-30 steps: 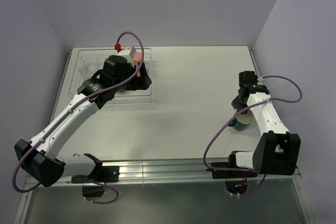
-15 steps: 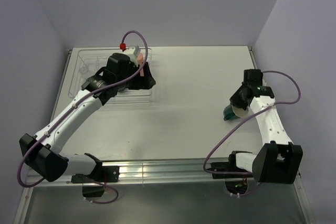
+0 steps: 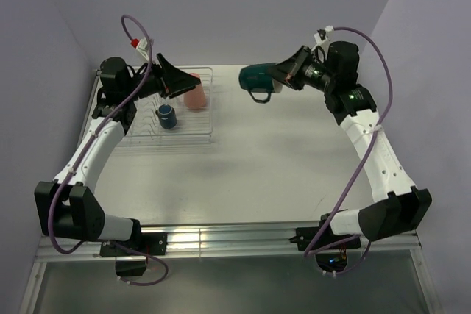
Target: Load the cups into the dish rack
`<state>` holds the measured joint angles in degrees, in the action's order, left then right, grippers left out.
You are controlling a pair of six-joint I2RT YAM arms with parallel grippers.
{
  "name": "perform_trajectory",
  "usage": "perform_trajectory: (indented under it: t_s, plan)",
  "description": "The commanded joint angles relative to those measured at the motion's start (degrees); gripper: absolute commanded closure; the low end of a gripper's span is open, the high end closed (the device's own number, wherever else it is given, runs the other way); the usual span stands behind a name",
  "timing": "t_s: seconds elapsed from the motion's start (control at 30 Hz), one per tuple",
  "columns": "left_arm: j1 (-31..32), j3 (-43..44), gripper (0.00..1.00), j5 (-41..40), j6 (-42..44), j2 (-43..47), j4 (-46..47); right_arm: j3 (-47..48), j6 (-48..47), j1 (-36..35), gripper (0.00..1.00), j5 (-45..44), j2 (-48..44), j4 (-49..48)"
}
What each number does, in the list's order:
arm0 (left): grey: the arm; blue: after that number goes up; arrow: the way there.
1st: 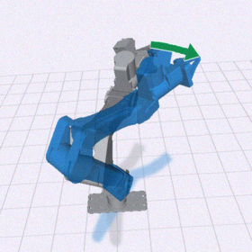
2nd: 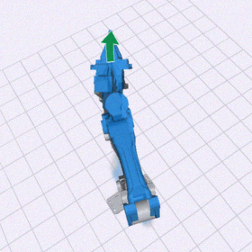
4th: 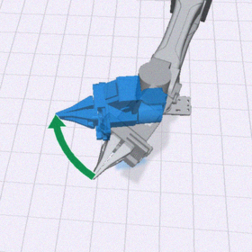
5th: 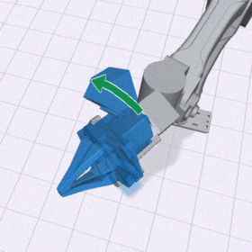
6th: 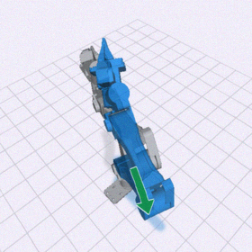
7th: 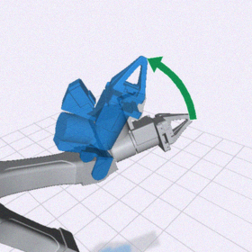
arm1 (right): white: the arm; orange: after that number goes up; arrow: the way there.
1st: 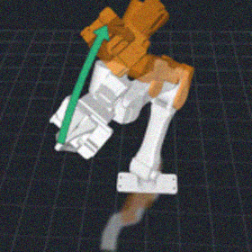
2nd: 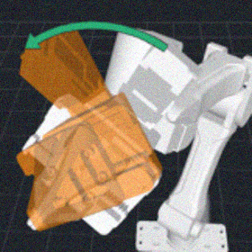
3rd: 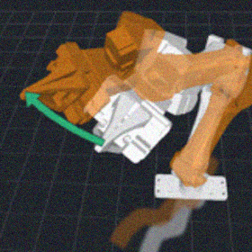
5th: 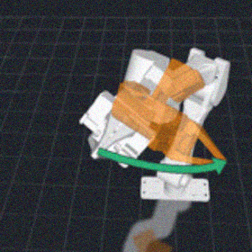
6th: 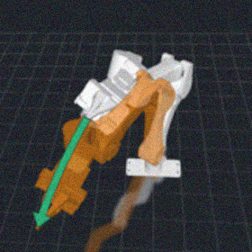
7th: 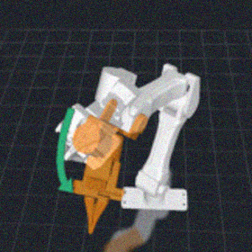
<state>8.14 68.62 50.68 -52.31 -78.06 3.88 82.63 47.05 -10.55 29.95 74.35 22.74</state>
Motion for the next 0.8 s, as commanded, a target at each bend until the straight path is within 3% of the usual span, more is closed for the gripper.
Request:
perform_trajectory:
  t_s: [0.0,0.13,0.27,0.57,0.77]
  plan:
    - [-0.76,-0.85,0.13,10.93,-12.61,-2.69,23.56,1.75,12.06,-2.1,1.0,11.08,2.73,-21.48]
    - [-1.11,-1.12,0.12,12.69,-22.98,-6.31,34.67,-0.18,19.48,-3.34,1.0,15.65,5.01,-35.03]
    - [-0.85,0.37,0.12,11.55,-22.05,-7.89,32.52,-3.34,25.63,-3.69,1.0,16.97,5.19,-47.32]
    - [0.73,3.54,0.11,10.23,-20.02,-9.65,28.99,-7.39,29.33,-6.15,1.0,17.59,5.28,-53.41]
    - [2.93,3.19,0.07,9.44,-23.27,-11.06,34.35,-7.66,31.26,-7.29,1.0,17.15,6.34,-56.66]
